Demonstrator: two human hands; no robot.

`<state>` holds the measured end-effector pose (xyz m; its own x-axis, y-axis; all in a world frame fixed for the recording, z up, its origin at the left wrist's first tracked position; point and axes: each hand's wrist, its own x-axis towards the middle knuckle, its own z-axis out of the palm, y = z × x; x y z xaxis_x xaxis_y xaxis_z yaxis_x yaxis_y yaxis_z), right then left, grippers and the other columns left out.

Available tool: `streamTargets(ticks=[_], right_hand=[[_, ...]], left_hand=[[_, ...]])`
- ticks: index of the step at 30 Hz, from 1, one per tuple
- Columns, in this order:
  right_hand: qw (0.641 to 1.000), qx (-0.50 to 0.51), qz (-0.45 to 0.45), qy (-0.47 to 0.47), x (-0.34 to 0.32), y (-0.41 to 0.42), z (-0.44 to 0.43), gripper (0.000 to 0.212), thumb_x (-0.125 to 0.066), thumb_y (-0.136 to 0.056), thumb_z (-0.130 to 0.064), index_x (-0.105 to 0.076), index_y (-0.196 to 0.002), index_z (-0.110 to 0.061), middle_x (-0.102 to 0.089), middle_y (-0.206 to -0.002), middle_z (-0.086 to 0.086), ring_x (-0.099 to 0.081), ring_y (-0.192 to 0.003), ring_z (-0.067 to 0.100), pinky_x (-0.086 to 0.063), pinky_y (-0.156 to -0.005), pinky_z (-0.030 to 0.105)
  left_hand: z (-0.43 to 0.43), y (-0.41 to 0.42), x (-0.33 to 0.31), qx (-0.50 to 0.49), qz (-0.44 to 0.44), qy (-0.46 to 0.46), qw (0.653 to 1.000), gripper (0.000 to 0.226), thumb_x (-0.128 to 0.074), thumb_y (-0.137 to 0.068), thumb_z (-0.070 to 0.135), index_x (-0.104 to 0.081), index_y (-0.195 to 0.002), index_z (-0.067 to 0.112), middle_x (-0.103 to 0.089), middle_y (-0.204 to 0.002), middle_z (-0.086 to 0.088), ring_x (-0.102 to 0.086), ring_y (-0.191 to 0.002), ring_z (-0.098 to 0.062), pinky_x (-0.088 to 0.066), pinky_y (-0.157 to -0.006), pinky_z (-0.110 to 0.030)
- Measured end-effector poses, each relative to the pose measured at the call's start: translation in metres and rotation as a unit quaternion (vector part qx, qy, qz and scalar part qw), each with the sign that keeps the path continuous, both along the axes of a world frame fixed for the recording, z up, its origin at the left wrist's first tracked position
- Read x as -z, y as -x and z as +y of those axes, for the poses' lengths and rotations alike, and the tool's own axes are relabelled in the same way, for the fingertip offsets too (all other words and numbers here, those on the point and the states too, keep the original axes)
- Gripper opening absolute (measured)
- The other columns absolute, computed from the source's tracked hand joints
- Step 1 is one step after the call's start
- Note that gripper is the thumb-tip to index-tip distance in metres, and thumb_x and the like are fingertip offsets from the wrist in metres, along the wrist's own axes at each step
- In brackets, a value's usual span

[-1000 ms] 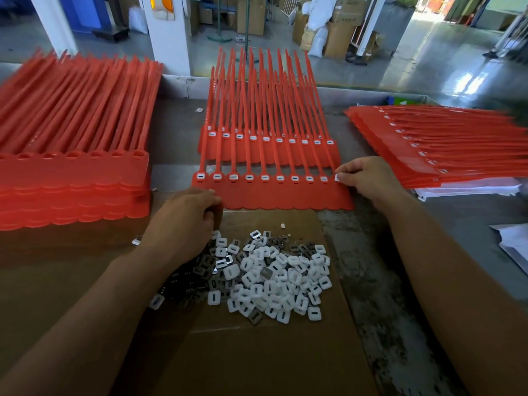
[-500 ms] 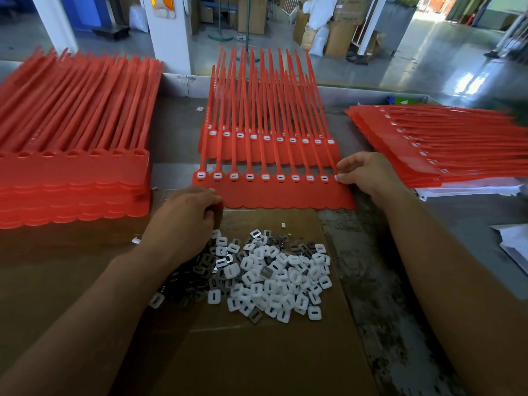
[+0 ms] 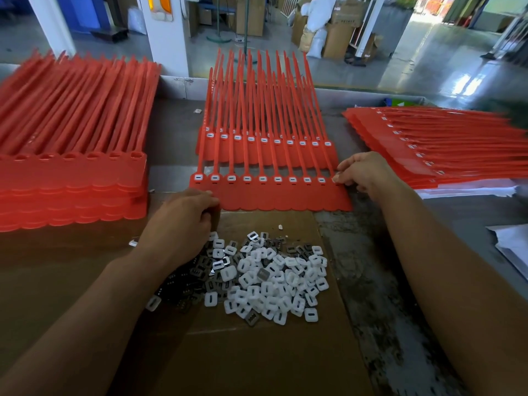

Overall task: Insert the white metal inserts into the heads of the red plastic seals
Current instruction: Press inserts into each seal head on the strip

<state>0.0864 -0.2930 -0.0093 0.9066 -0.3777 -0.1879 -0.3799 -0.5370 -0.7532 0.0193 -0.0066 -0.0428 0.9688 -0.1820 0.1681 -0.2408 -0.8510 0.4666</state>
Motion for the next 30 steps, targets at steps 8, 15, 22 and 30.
streamTargets(ticks=[8, 15, 22, 30], right_hand=[[0.999, -0.03, -0.025, 0.025, 0.006, 0.008, -0.005, 0.022, -0.075, -0.075, -0.013, -0.061, -0.092, -0.011, -0.061, -0.092, 0.005, -0.058, -0.081, 0.015, -0.043, -0.053, 0.022], [0.992, -0.103, 0.065, 0.046, -0.001, 0.019, -0.011, 0.014, -0.076, -0.074, -0.013, -0.063, -0.079, -0.014, -0.058, -0.069, -0.005, -0.049, -0.061, 0.006, -0.038, -0.047, 0.018], [0.993, -0.114, 0.018, -0.007, 0.008, 0.024, -0.01, 0.019, -0.067, -0.081, -0.006, -0.056, -0.072, -0.018, -0.06, -0.071, -0.004, -0.054, -0.066, 0.009, -0.037, -0.054, 0.022], [0.991, -0.049, -0.051, -0.117, 0.013, 0.016, 0.001, 0.015, -0.06, -0.085, 0.002, -0.056, -0.077, -0.01, -0.062, -0.075, 0.003, -0.06, -0.064, 0.015, -0.05, -0.046, 0.019]], left_hand=[[0.001, 0.0, 0.001, -0.001, -0.003, 0.01, 1.0, 0.037, -0.047, -0.087, 0.002, -0.061, -0.119, 0.011, -0.052, -0.133, -0.002, -0.045, -0.123, -0.017, -0.029, -0.104, -0.027], [0.0, 0.0, 0.0, -0.001, -0.002, 0.01, 1.0, 0.037, -0.047, -0.087, 0.002, -0.06, -0.12, 0.012, -0.051, -0.133, -0.002, -0.043, -0.124, -0.017, -0.028, -0.103, -0.027], [0.0, 0.0, 0.001, 0.0, 0.004, 0.005, 1.0, 0.038, -0.046, -0.088, 0.003, -0.059, -0.122, 0.013, -0.049, -0.136, -0.001, -0.042, -0.125, -0.017, -0.029, -0.103, -0.028], [-0.001, 0.001, 0.003, -0.008, -0.001, -0.002, 1.0, 0.049, -0.044, -0.093, 0.014, -0.035, -0.14, 0.024, -0.022, -0.152, 0.003, -0.027, -0.137, -0.018, -0.021, -0.11, -0.031]])
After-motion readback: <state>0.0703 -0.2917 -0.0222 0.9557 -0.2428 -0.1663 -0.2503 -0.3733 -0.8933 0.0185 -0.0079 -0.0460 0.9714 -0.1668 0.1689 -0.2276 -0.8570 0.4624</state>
